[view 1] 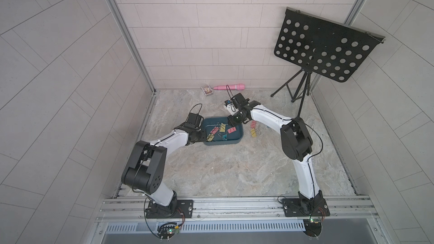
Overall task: Take out the binder clips from the storage box
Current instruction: Pick up the binder clip from the storage box.
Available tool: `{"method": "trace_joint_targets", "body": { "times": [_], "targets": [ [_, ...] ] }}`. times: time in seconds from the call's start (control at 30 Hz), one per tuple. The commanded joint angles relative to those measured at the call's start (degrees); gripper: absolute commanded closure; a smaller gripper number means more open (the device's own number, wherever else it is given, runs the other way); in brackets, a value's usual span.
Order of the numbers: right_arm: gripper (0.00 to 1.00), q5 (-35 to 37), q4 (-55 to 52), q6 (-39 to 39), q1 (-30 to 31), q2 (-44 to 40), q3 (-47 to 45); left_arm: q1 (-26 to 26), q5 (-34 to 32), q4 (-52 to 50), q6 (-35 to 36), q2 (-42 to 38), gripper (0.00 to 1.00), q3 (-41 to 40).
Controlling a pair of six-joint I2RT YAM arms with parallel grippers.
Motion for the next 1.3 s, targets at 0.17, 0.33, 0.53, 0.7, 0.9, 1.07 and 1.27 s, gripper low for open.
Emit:
{"method": "trace_joint_targets", "body": {
  "times": [0.17, 0.33, 0.53, 0.7, 0.9, 1.07, 1.27],
  "targets": [
    [0.67, -0.8, -1.2, -0.2, 0.0, 2.2, 2.0, 0.3, -0.2, -1.4, -0.2, -1.5, 0.58, -0.8],
    [0.69, -1.7, -1.1, 0.1, -0.1, 2.7, 2.1, 0.4, -0.2, -1.4, -0.3, -1.6, 0.58, -0.8],
    [0.77, -3.5, -1.0, 0.1, -0.1, 2.5, 1.9, 0.4, -0.2, -1.3, -0.3, -1.3, 0.58, -0.7],
    [0.83, -4.6, -0.8, 0.2, -0.2, 1.9, 1.2, 0.4, -0.2, -1.3, -0.3, -1.3, 0.58, -0.8],
    [0.87, -5.4, -0.7, 0.1, -0.1, 0.0, 0.0, 0.3, -0.3, -1.3, -0.3, -1.3, 0.58, -0.7],
    [0.9, -6.7, 0.5, 0.6, -0.4, -3.0, -2.3, 0.3, -0.4, -1.3, -0.3, -1.3, 0.58, -0.8],
    [0.92, -10.7, 4.5, 3.2, -1.8, -7.6, -6.3, 0.3, -0.5, -1.5, -0.1, -1.3, 0.58, -0.7]
  ]
}}
